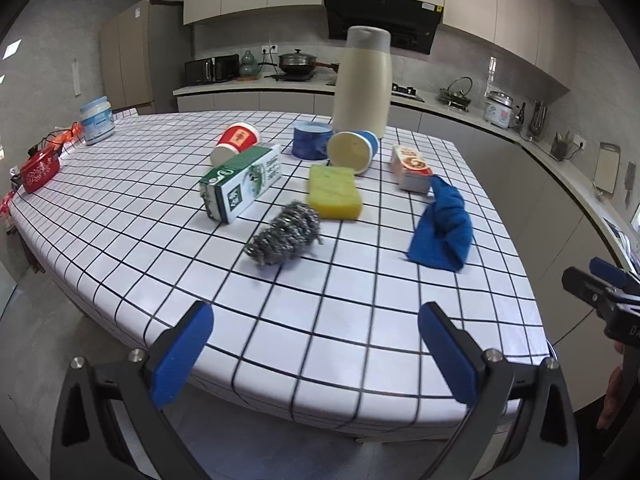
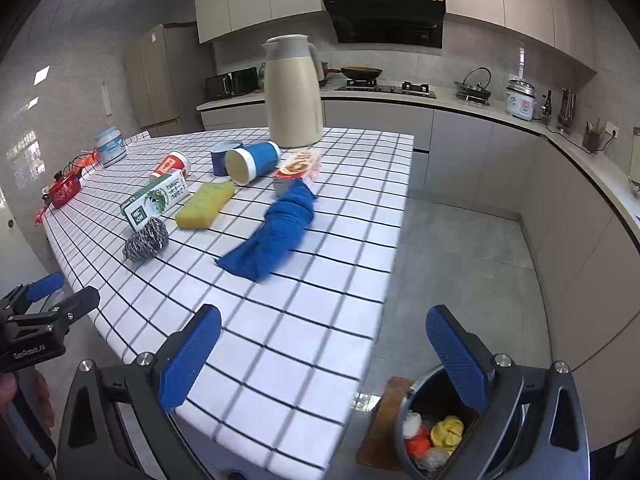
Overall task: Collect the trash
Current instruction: 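Grasp the steel wool with the left tool while the right tool grasps the blue cloth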
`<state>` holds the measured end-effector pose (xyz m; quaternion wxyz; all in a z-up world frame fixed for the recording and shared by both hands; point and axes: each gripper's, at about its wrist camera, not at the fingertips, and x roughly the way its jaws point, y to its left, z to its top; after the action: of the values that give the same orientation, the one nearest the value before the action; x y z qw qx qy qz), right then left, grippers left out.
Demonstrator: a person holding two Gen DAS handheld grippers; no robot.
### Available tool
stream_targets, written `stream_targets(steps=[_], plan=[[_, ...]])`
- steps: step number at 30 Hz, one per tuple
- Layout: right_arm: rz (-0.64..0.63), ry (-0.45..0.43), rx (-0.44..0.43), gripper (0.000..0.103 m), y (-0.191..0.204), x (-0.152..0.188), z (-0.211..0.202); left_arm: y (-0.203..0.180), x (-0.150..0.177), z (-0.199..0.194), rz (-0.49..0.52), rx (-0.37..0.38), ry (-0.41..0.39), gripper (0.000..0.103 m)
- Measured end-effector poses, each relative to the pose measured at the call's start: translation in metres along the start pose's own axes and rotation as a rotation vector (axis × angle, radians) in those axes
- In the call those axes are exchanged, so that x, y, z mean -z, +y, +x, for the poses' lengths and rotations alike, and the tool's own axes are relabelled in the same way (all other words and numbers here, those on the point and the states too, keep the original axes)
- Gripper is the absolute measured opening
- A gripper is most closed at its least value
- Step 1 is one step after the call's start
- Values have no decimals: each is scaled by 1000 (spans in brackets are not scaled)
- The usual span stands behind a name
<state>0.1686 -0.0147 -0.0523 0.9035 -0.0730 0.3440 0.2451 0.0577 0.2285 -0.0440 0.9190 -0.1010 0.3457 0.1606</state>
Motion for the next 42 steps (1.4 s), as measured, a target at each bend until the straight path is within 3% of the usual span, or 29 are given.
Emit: stream_targets(steps=[9,11,17,23,27,29,32,36,42], plan=[[-10,31,-11,103,36,-22,46,32,-16,40,13,5,38,100],[-2,38,-13,103,40,-27,58,36,-20,50,19,13,46,91],[2,65,-8,101,46,-41,92,44,-27,83,34,42,88,82],[21,115,2,81,43,-51,135,43,-34,103,41,75,103,80],[42,150,-18,57,39,-55,155,43,-36,110,28,105,116,76],[53,165,-25,51,38,-55,162,42,-37,114,29,117,127,65],[63,181,-37,31,37,-53,167,42,-37,116,31,143,131,48],[81,169,-53,23,33,-52,164,41,-39,109,34,178,111,42],[102,130,-62,20,26,-50,145,33,-41,93,38,197,76,42]])
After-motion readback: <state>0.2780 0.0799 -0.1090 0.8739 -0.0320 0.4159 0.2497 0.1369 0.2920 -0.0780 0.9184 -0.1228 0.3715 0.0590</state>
